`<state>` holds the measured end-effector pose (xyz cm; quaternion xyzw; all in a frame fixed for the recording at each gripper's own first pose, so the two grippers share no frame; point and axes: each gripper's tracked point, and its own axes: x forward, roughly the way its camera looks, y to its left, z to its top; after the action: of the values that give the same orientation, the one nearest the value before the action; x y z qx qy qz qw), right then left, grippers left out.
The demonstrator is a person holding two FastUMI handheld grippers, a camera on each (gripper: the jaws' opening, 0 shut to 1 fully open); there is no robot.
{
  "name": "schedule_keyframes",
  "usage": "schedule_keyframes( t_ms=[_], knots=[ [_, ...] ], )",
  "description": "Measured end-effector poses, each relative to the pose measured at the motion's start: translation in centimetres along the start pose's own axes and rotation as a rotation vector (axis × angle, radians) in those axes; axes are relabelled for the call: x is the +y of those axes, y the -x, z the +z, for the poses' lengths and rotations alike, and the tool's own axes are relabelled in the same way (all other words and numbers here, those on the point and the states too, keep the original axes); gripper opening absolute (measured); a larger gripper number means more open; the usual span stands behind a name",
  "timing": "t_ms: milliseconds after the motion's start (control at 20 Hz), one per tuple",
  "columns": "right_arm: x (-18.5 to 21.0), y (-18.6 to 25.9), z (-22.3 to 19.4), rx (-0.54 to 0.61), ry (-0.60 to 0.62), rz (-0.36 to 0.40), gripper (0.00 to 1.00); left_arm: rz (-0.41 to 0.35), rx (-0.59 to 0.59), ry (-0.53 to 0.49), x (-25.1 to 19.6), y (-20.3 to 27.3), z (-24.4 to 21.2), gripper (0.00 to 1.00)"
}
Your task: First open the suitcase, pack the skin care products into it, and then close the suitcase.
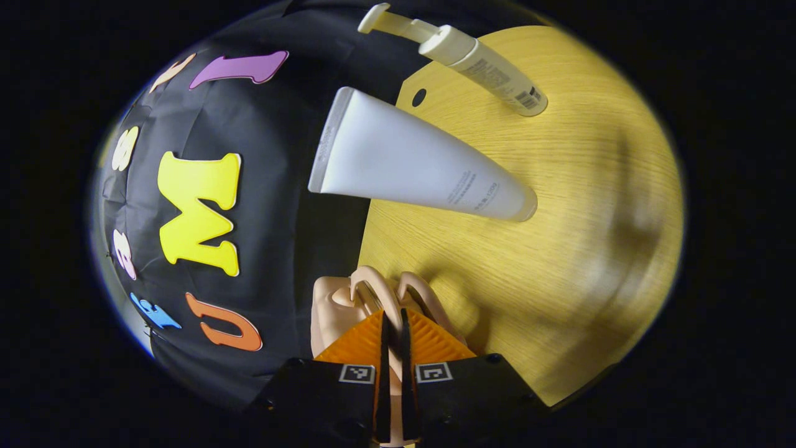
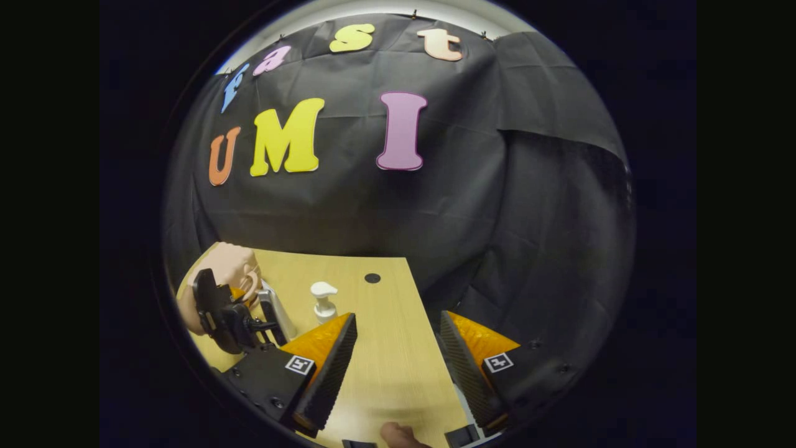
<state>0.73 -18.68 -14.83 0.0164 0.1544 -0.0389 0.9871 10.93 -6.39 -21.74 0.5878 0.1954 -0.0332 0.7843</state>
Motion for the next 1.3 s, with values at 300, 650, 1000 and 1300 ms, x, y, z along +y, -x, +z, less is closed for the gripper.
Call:
schedule_keyframes(
  t_ms=[300,650,1000,1300],
  knots=[
    [1.7,0.1,0.8,-0.012,-0.007,-0.006,0.79,-0.052,0.015,0.225,4.1,1.4,-0.1,0.03],
    [6.4,0.8,3.0,-0.039,0.020,0.000,0.80,-0.016,-0.021,0.440,12.7,4.3,-3.5,0.03],
    [10.5,1.2,5.5,-0.050,0.044,-0.012,0.79,0.027,-0.044,0.725,21.6,5.1,-11.4,0.02],
    [15.1,1.9,6.2,-0.036,0.038,0.009,0.79,0.043,-0.024,0.979,25.8,3.8,-21.0,0.02]
  ],
)
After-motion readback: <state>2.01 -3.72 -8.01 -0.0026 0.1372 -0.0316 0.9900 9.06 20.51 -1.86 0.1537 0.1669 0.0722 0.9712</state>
